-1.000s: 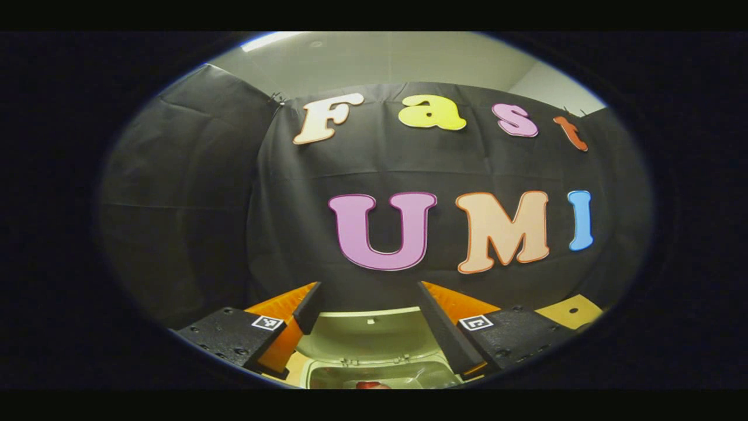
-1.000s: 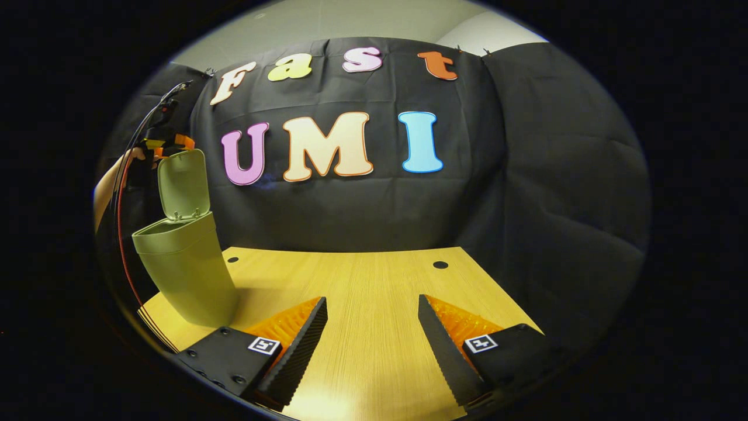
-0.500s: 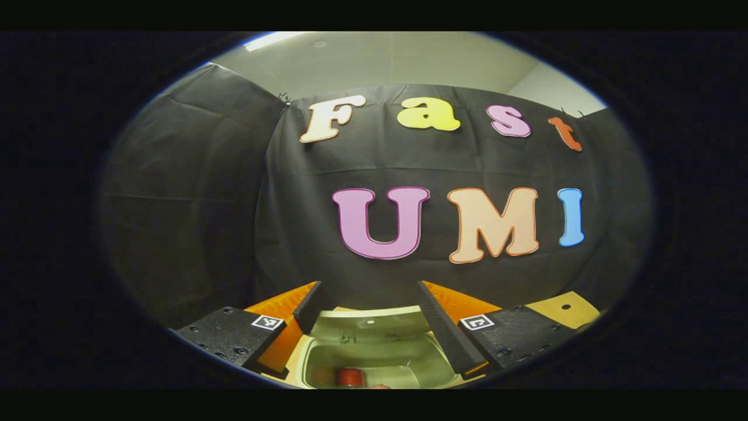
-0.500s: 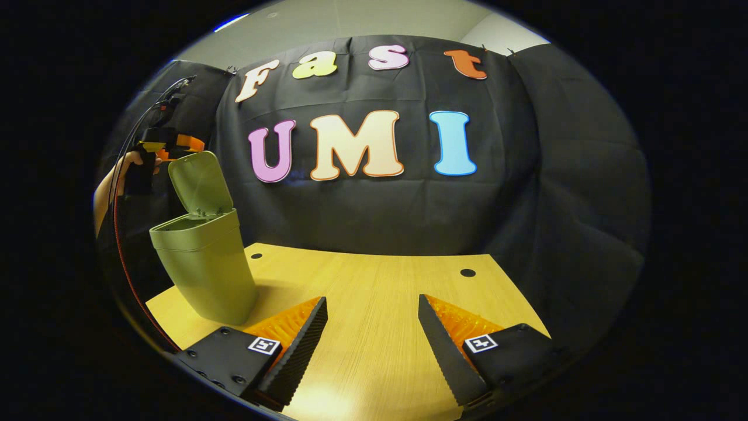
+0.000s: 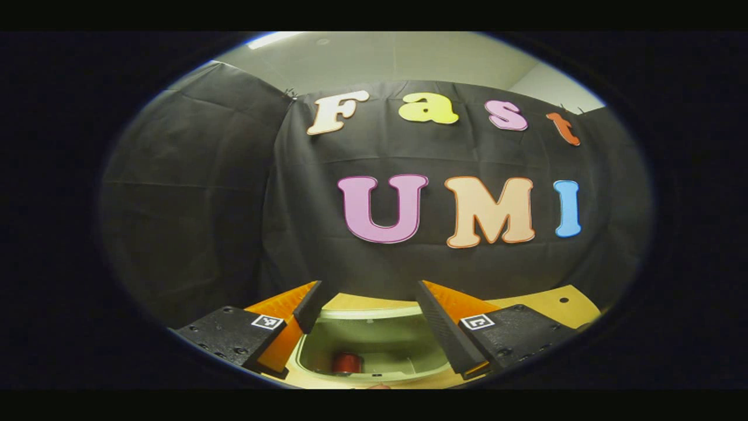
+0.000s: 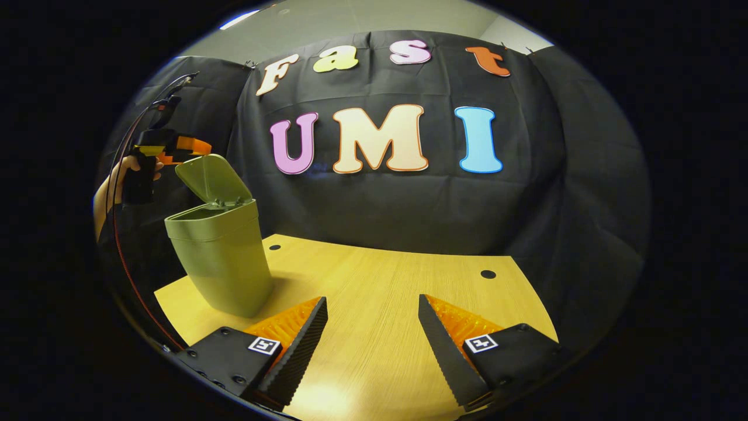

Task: Press the lid of the desktop garbage bin to open it, pick up the crumpled paper on the desktop and throw it into the bin, then pick up the pop can on the desktop and drop it into the bin, and finally close the garbage bin lid.

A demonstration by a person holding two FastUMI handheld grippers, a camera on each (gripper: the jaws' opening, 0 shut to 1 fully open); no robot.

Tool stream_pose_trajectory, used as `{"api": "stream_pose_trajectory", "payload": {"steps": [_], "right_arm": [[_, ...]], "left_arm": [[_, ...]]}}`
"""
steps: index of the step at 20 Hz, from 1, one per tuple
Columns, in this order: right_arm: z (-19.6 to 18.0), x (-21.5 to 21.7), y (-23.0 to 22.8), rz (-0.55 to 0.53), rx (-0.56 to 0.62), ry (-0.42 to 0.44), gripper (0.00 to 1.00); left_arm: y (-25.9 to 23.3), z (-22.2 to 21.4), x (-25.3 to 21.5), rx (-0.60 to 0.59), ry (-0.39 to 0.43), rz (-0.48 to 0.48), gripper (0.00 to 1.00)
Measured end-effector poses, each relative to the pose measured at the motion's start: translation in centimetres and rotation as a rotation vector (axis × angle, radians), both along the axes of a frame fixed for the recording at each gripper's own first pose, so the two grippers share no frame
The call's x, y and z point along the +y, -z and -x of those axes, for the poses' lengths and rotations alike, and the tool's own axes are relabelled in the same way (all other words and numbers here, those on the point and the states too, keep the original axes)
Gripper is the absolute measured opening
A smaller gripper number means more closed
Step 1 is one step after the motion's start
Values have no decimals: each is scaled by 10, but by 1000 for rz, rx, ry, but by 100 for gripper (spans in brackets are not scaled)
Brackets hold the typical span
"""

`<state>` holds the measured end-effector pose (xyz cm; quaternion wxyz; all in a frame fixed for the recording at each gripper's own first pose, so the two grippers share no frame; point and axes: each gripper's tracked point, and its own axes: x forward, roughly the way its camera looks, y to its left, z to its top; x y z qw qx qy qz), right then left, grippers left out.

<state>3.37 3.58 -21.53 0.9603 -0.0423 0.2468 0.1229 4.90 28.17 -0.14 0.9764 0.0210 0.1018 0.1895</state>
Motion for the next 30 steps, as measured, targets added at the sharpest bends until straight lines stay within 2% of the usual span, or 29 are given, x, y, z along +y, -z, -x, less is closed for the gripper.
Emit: {"api": "stream_pose_trajectory", "payload": {"steps": [10,12,13,14,18,24,26,27,30], "right_arm": [[2,14,4,8,14,-26,98],[2,16,5,8,21,-29,98],[3,18,5,10,21,-29,98],[3,19,6,10,21,-31,98],[4,24,4,2,17,-38,98],[5,34,6,-37,30,-43,96],[8,40,1,-56,21,-53,98],[7,40,-2,-55,13,-56,98],[6,39,-15,-54,-19,-56,98]], "left_arm": [[81,40,-19,143,4,86,90],[90,43,-19,157,3,99,93],[93,44,-18,164,0,102,90],[97,45,-17,169,-2,104,93],[113,47,-18,207,-1,100,91],[120,51,-18,194,-17,30,92],[120,50,-22,168,-14,84,93],[116,51,-23,168,6,77,94],[103,49,-24,62,35,100,91]]}}
